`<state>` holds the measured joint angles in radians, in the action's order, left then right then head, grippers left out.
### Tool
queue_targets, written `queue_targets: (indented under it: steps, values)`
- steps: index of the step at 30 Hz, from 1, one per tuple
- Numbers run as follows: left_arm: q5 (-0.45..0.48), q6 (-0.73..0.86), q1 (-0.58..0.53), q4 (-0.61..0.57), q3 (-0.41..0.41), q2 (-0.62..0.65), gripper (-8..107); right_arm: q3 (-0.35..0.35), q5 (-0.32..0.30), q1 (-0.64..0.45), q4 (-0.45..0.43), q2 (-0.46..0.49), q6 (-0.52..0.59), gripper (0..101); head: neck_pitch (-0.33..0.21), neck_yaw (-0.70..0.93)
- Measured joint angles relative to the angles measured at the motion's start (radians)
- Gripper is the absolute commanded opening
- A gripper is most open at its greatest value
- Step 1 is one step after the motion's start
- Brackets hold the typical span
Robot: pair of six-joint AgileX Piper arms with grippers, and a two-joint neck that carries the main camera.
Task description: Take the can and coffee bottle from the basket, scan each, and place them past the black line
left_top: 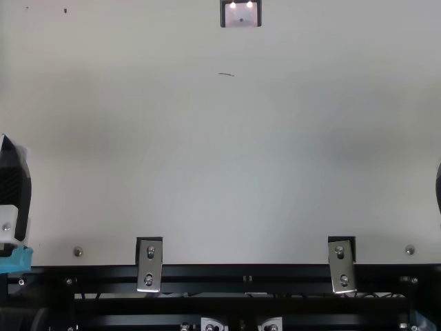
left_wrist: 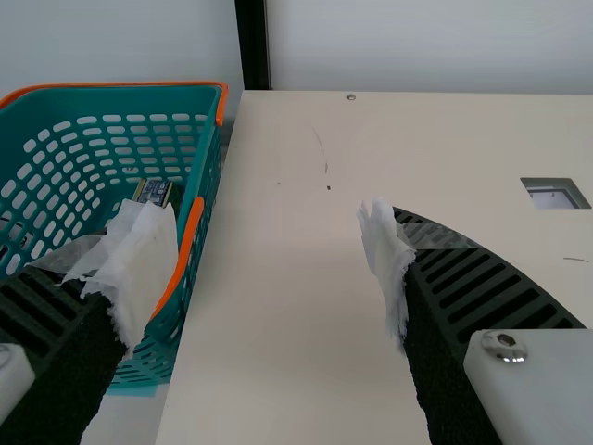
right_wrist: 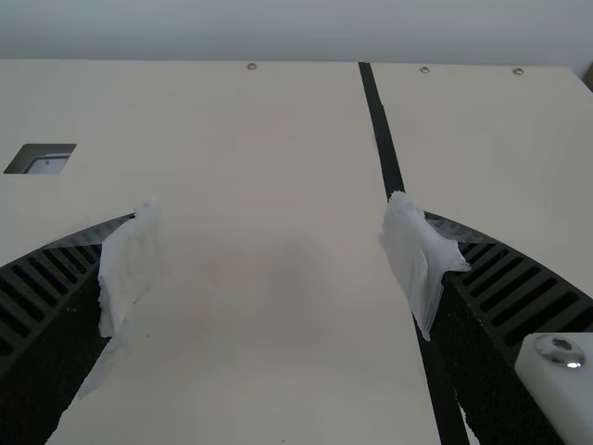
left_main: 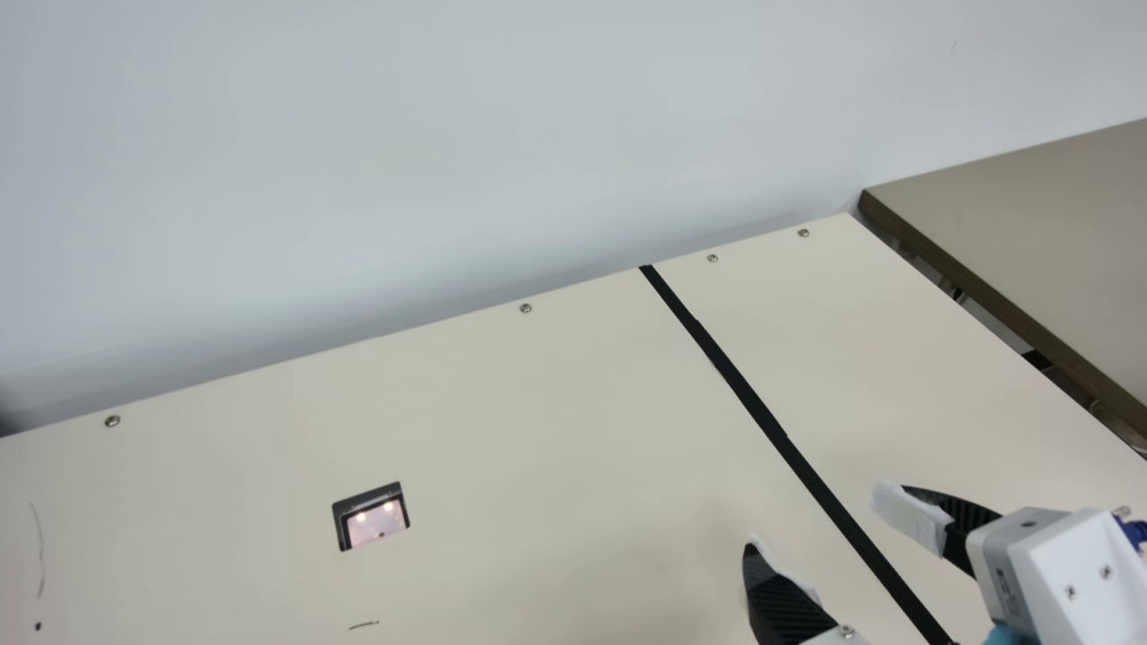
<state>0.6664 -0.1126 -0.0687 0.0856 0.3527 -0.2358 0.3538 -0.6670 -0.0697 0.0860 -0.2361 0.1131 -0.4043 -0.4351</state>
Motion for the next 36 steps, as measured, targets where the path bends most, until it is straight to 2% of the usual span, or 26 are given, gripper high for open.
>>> queue_targets:
  steps: [11, 16, 21, 27, 31, 36]
  values:
    - [0.000, 0.000, 0.000, 0.000, 0.000, 0.000, 90, 0.005, -0.005, 0.000, 0.000, -0.002, -0.001, 101, 0.000, 0.000]
    - [0.000, 0.000, 0.000, 0.000, 0.000, 0.000, 90, 0.061, -0.046, 0.000, -0.001, -0.019, -0.013, 101, 0.005, 0.000]
    - [0.000, 0.000, 0.000, 0.000, 0.000, 0.000, 90, 0.170, -0.120, 0.018, 0.011, -0.040, -0.024, 101, 0.000, 0.000]
    - [0.000, 0.000, 0.000, 0.000, 0.000, 0.000, 90, 0.345, -0.231, 0.031, 0.049, -0.067, -0.020, 101, 0.000, 0.000]
    - [0.000, 0.000, 0.000, 0.000, 0.000, 0.000, 90, 0.466, -0.305, 0.028, 0.093, -0.088, -0.016, 101, 0.005, 0.000]
    - [0.000, 0.000, 0.000, 0.000, 0.000, 0.000, 90, 0.608, -0.417, 0.021, 0.176, -0.121, -0.064, 101, 0.005, 0.000]
